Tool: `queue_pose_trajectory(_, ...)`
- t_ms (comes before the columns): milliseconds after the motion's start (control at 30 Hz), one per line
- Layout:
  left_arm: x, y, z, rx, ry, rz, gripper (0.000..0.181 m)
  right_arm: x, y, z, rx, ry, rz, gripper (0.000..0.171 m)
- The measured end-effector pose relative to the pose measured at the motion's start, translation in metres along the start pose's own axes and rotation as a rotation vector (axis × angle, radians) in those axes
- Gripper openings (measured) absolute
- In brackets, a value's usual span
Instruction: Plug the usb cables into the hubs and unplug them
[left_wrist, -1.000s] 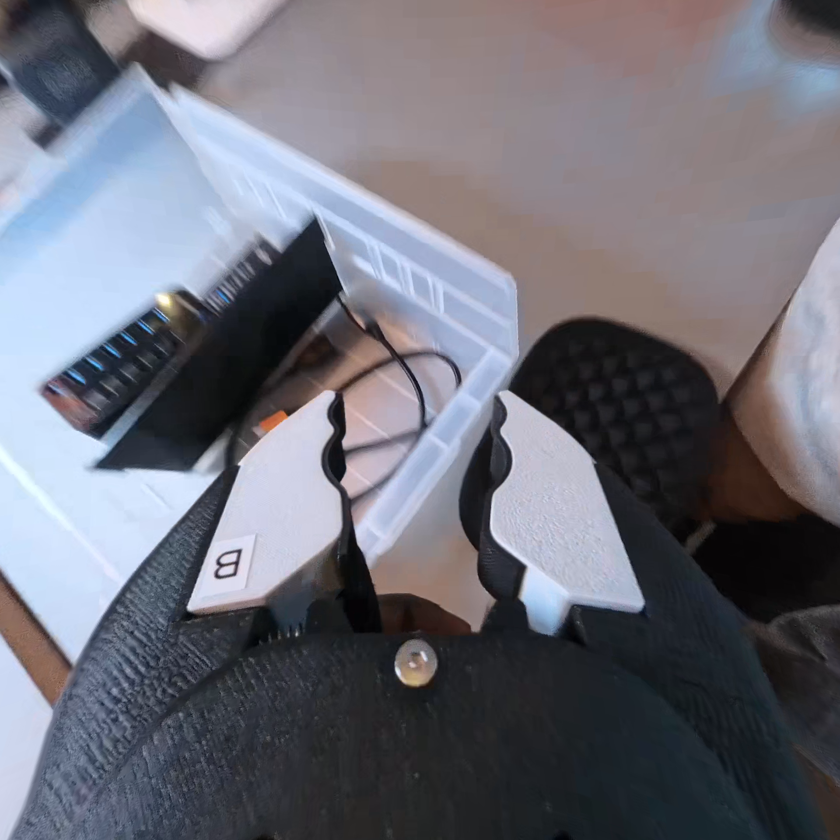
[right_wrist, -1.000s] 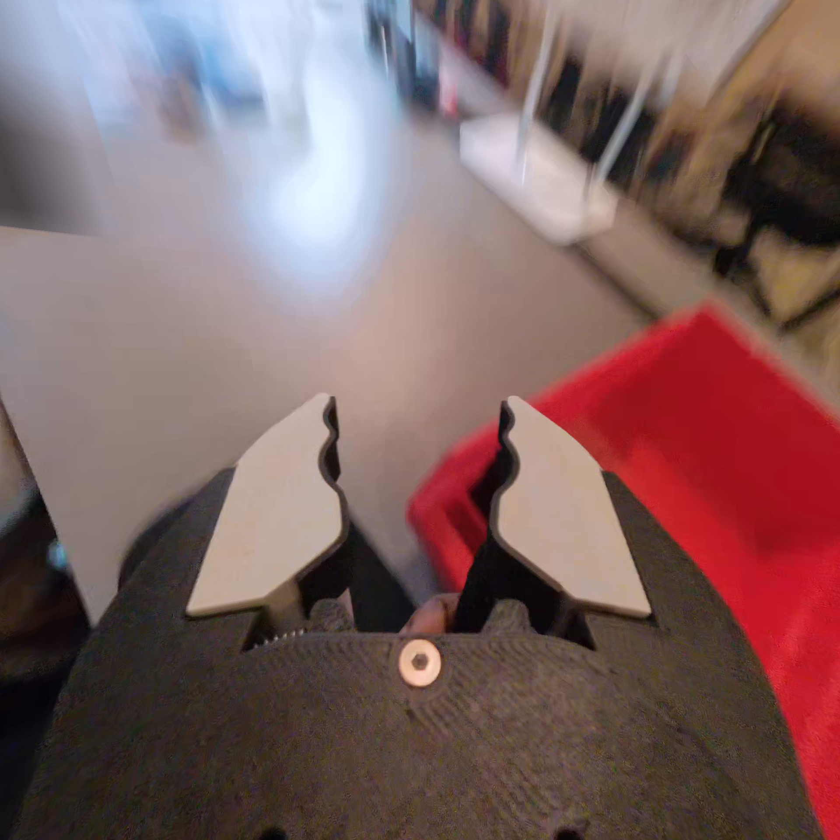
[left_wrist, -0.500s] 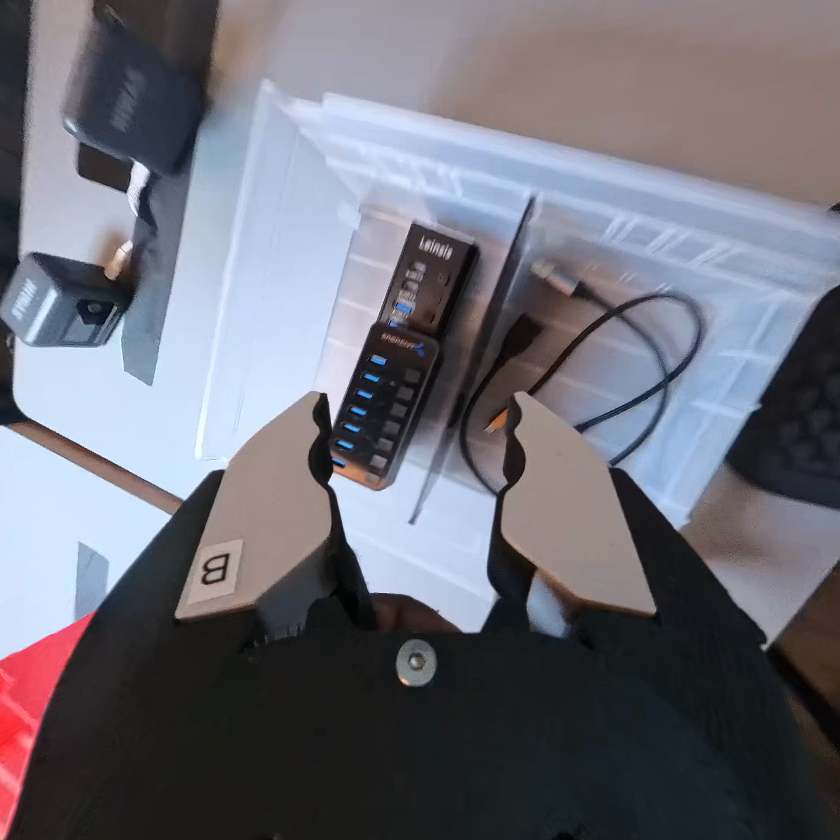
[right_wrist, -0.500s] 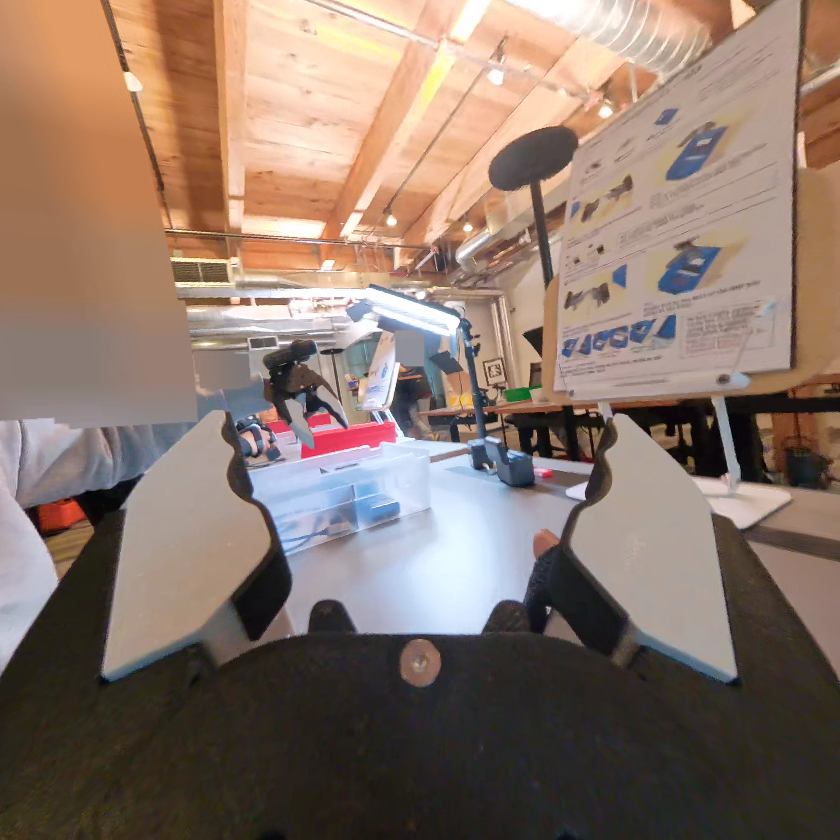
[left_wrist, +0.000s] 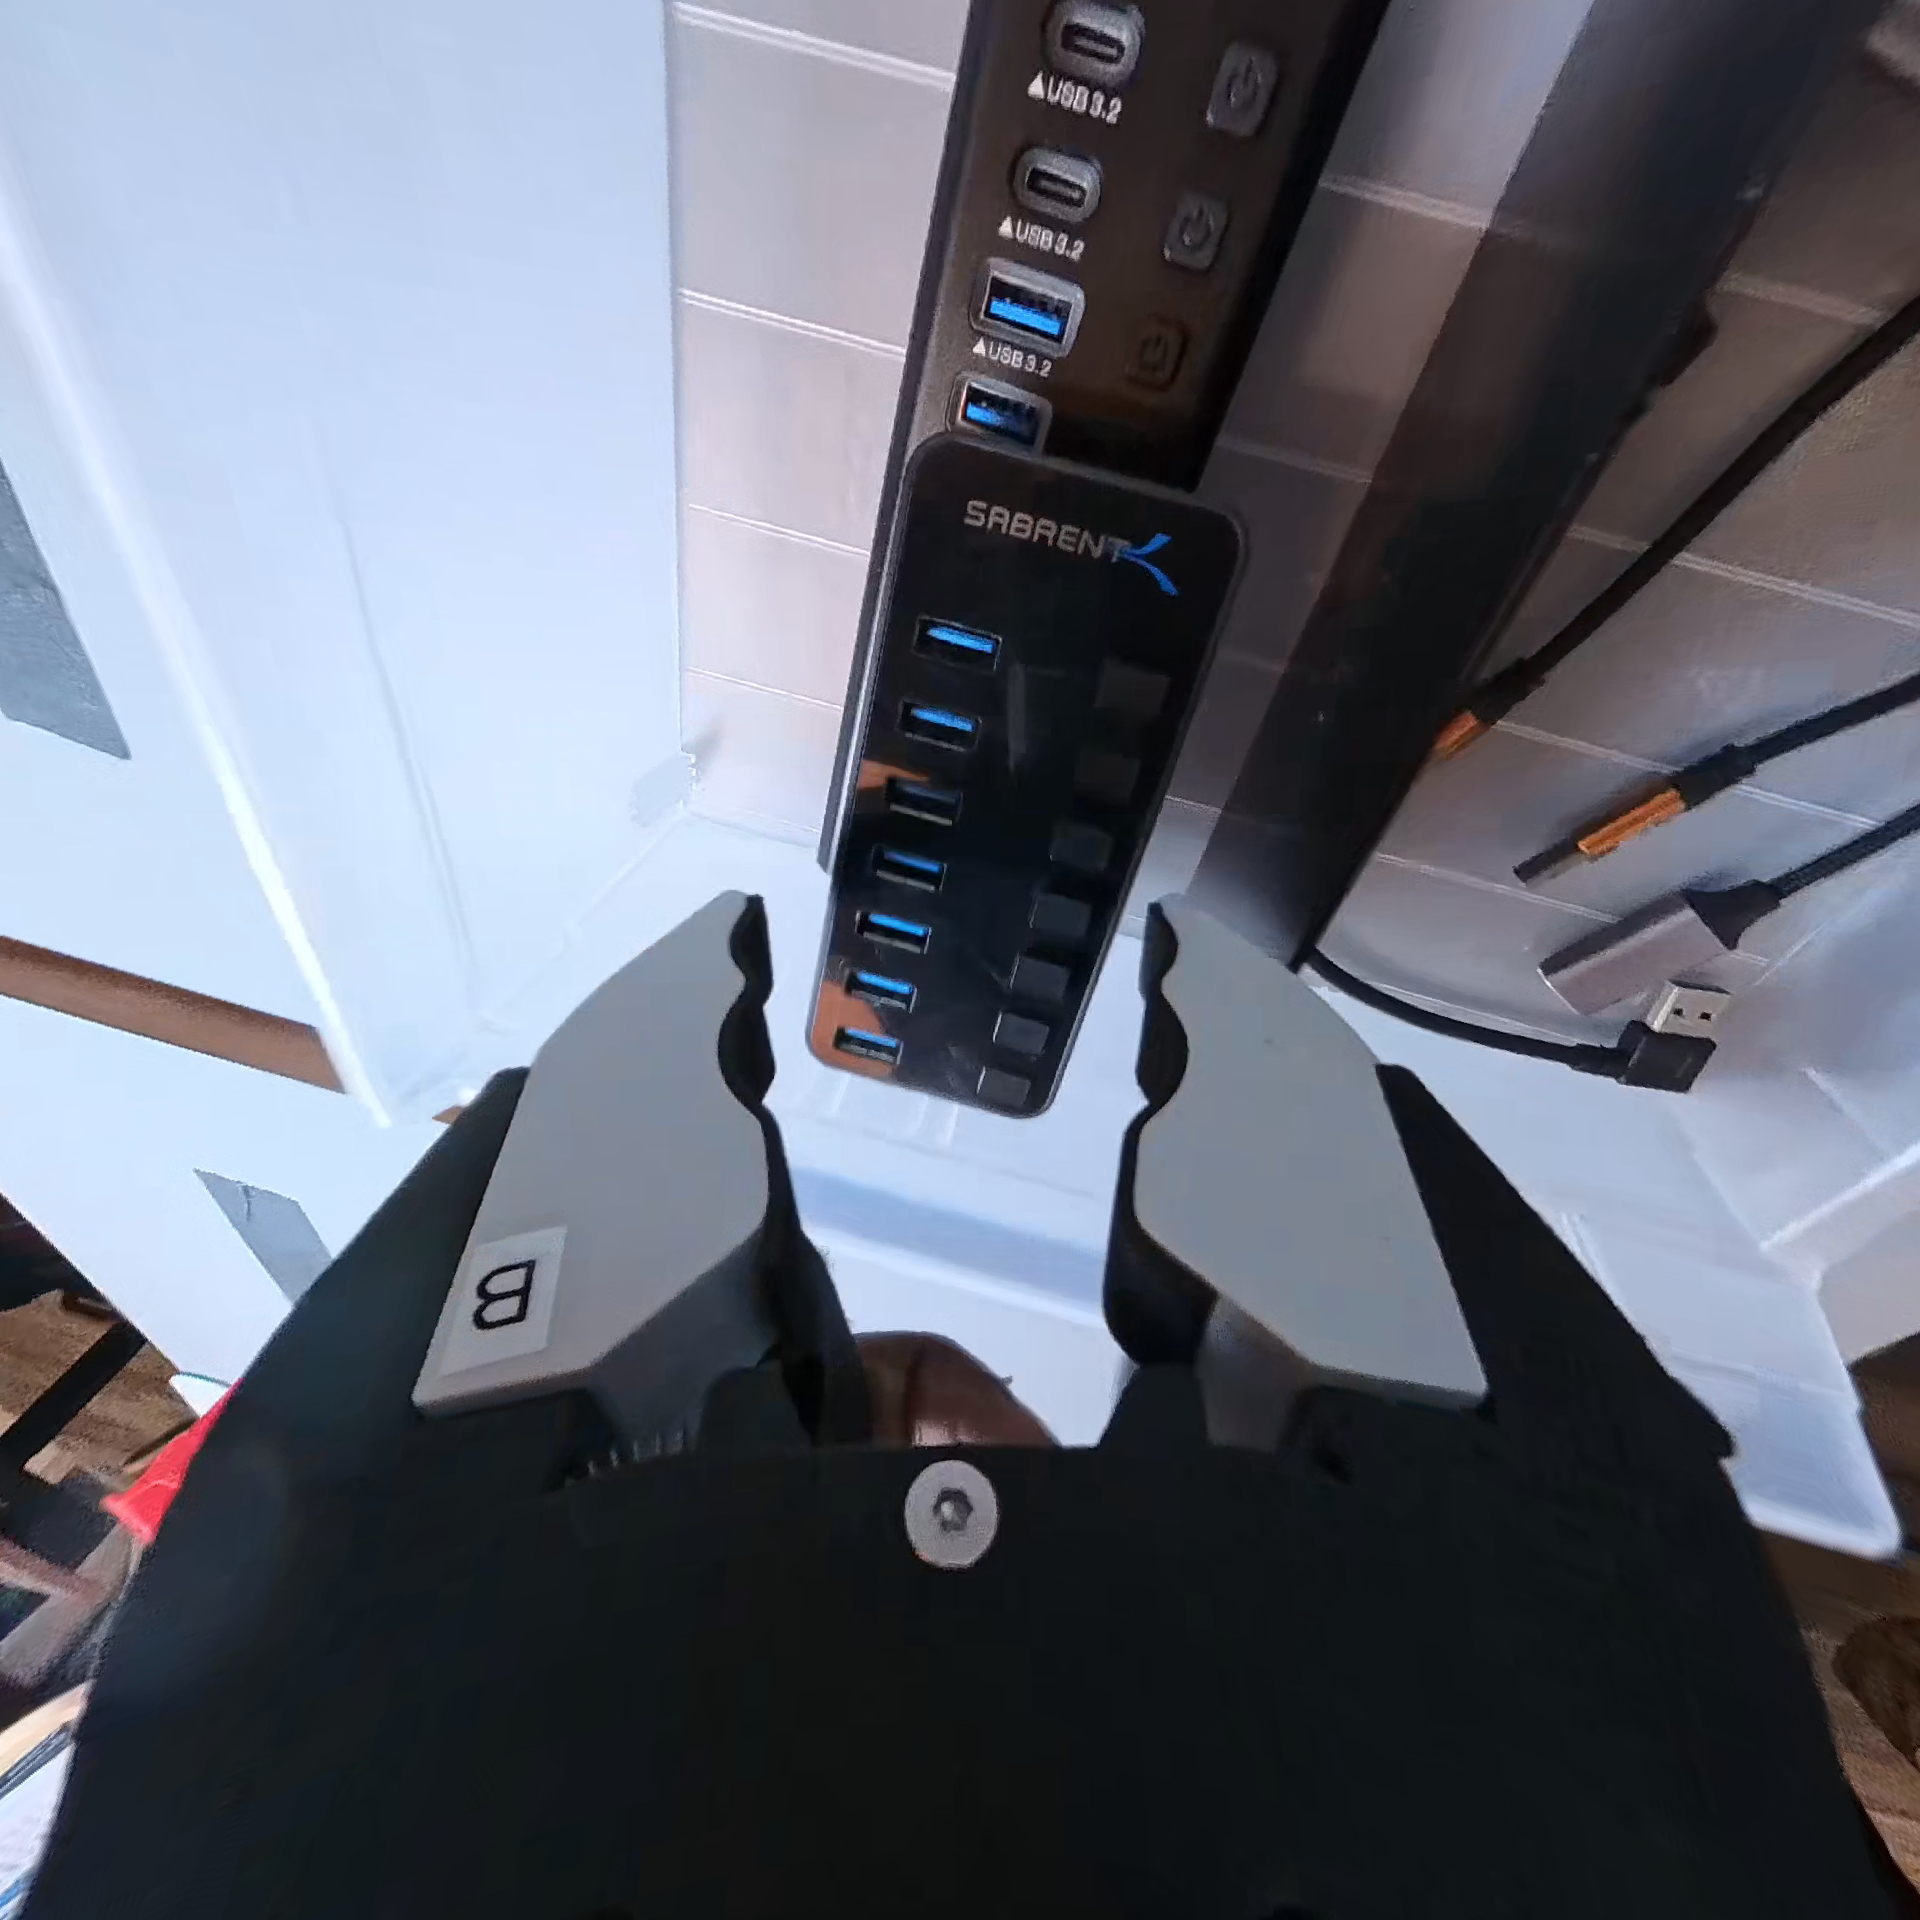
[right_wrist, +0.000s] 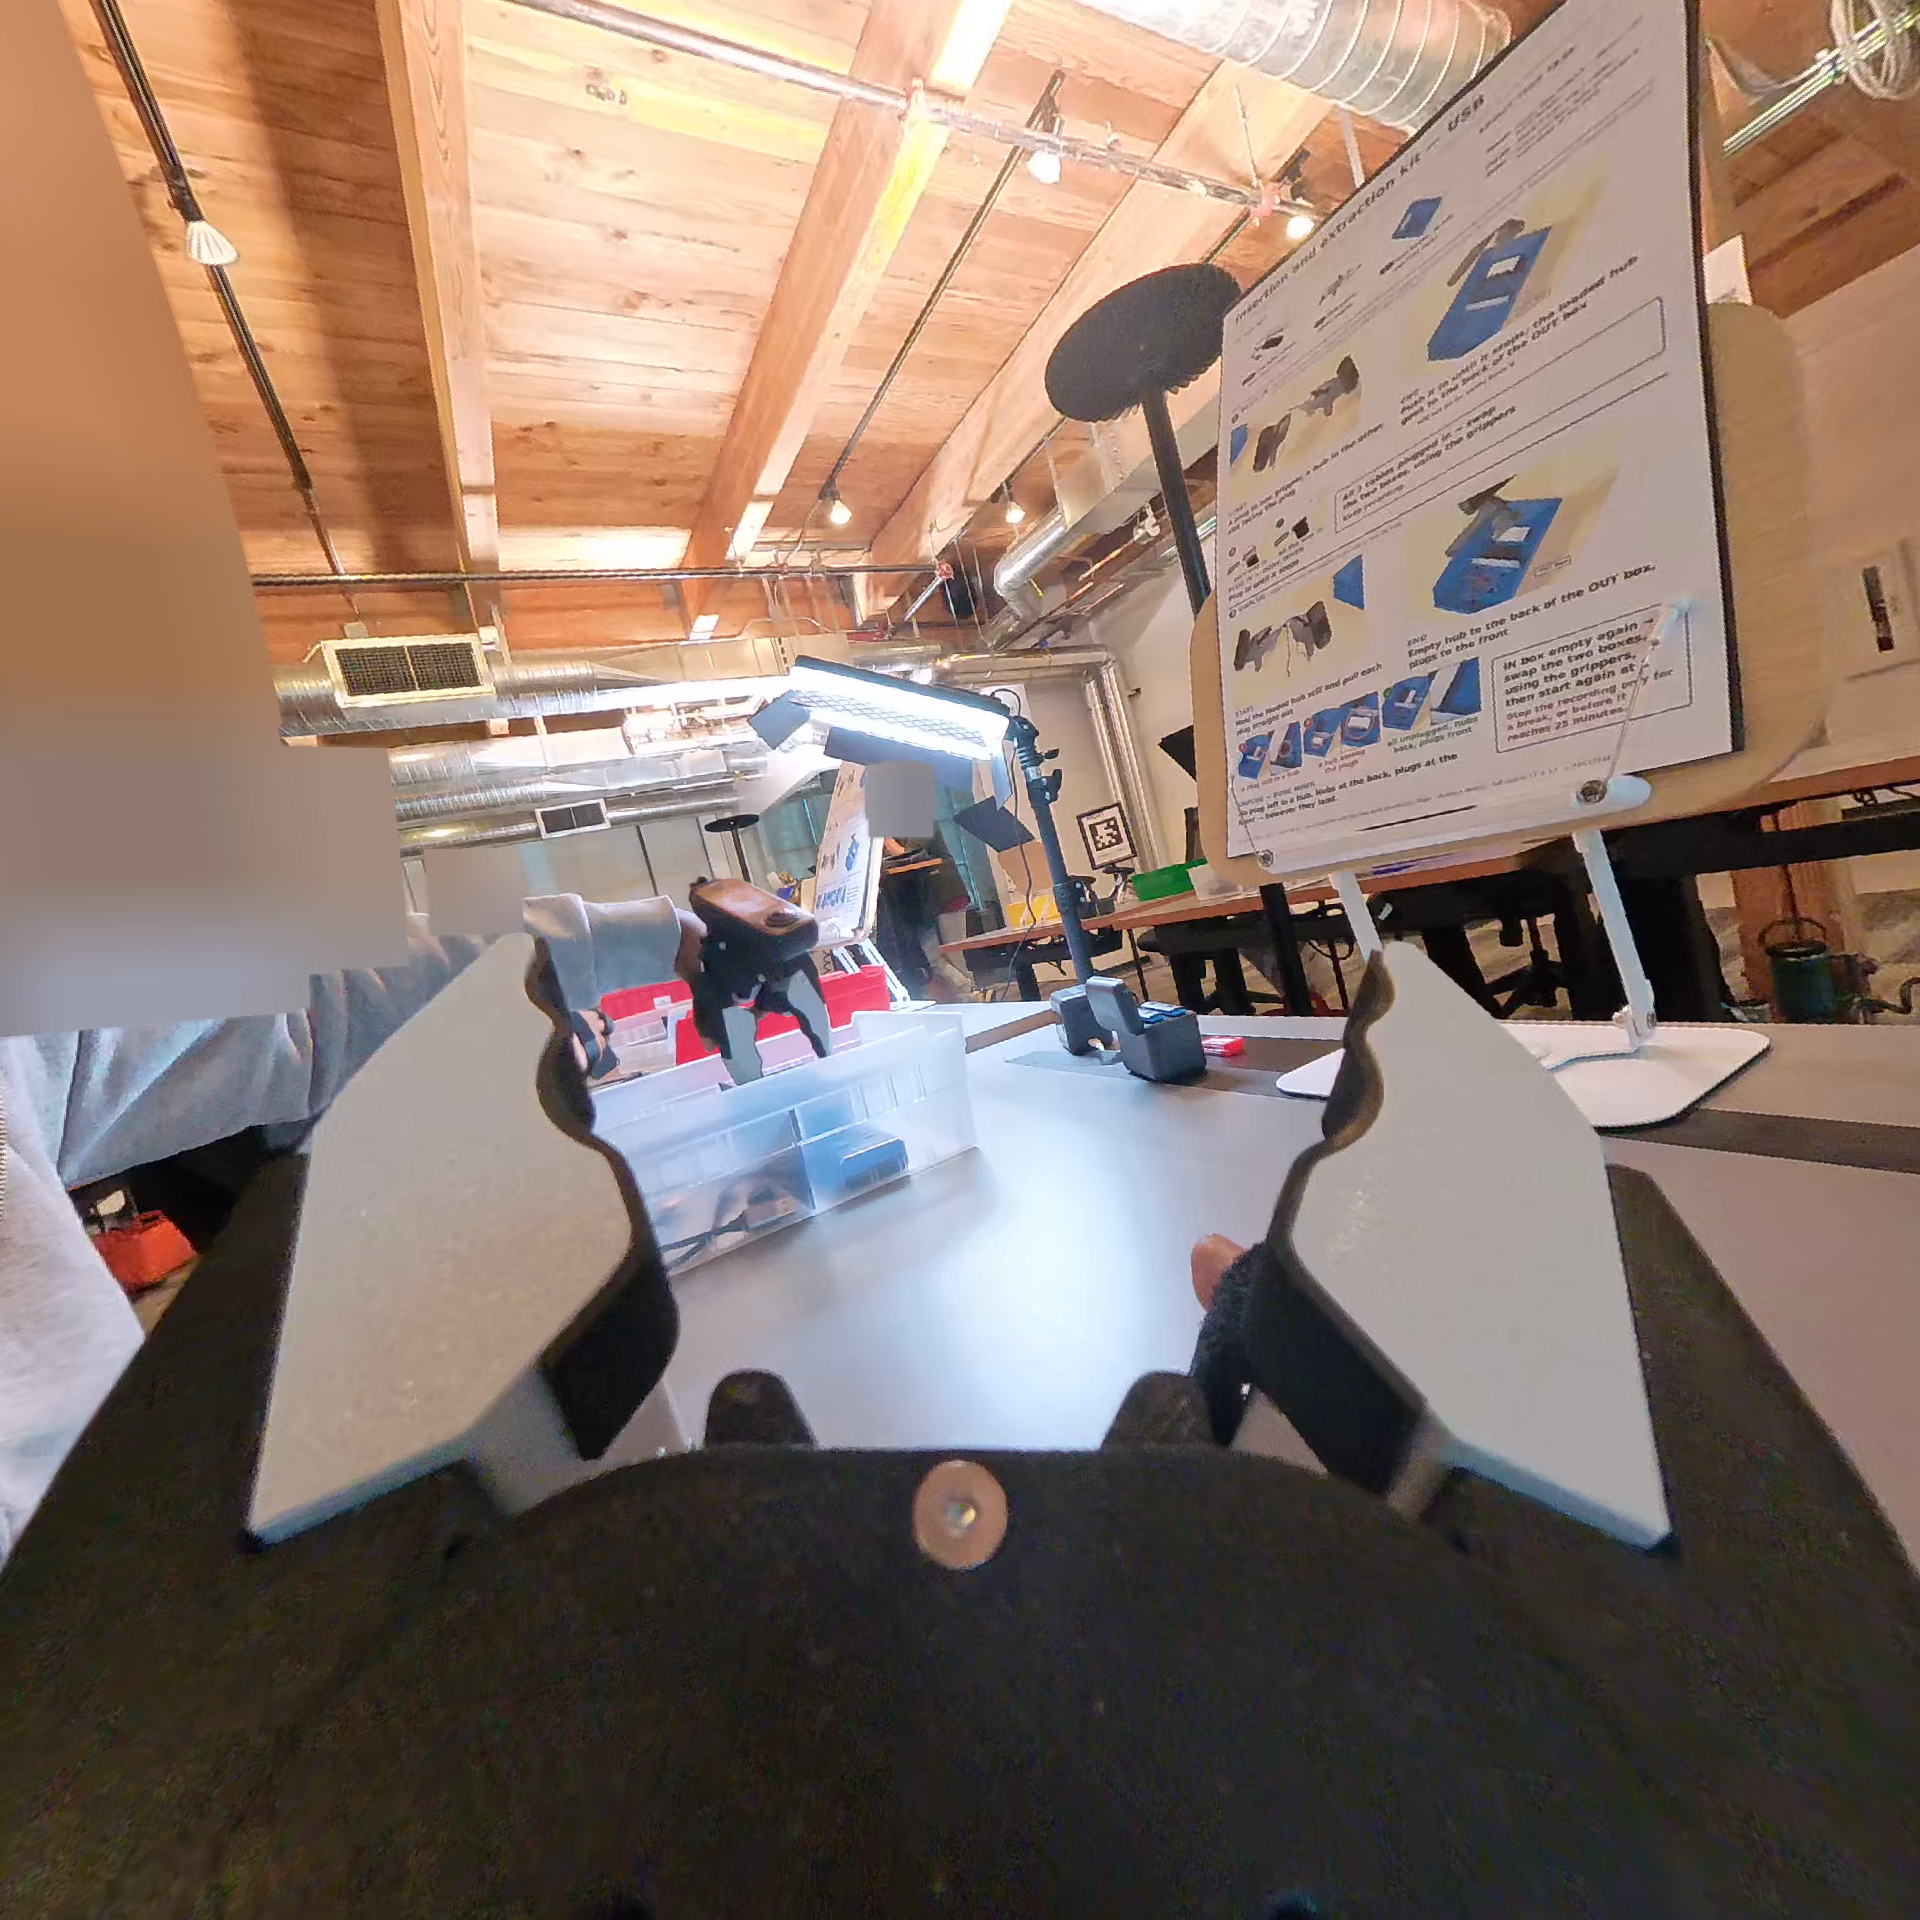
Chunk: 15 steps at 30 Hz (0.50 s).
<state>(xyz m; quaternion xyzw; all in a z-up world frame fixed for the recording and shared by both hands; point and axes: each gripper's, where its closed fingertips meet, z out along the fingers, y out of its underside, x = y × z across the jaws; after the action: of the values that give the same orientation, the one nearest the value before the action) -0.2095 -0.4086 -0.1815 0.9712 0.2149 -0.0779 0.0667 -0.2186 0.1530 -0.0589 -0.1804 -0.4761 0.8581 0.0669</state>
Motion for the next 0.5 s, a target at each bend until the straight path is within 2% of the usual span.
queue_pose_trajectory(67,0.002,-0.001,0.012,-0.023,0.006,0.0,0.062,0.0,0.002,0.0,-0.007,0.003,-0.005,0.138)
queue_pose_trajectory(133,-0.001,-0.003,0.02,-0.033,-0.02,0.013,0.065,0.0,0.004,0.001,-0.017,0.005,-0.011,0.138)
queue_pose_trajectory(300,-0.004,-0.004,0.016,-0.031,-0.065,0.082,0.062,0.0,0.007,0.001,-0.034,0.011,-0.026,0.137)
queue_pose_trajectory(433,-0.015,-0.024,-0.022,0.155,-0.222,0.006,0.061,-0.001,0.013,0.003,-0.07,0.01,-0.046,0.135)
queue_pose_trajectory(500,-0.024,-0.036,-0.052,0.274,-0.369,-0.053,0.061,-0.003,0.022,0.004,-0.114,0.006,-0.077,0.135)
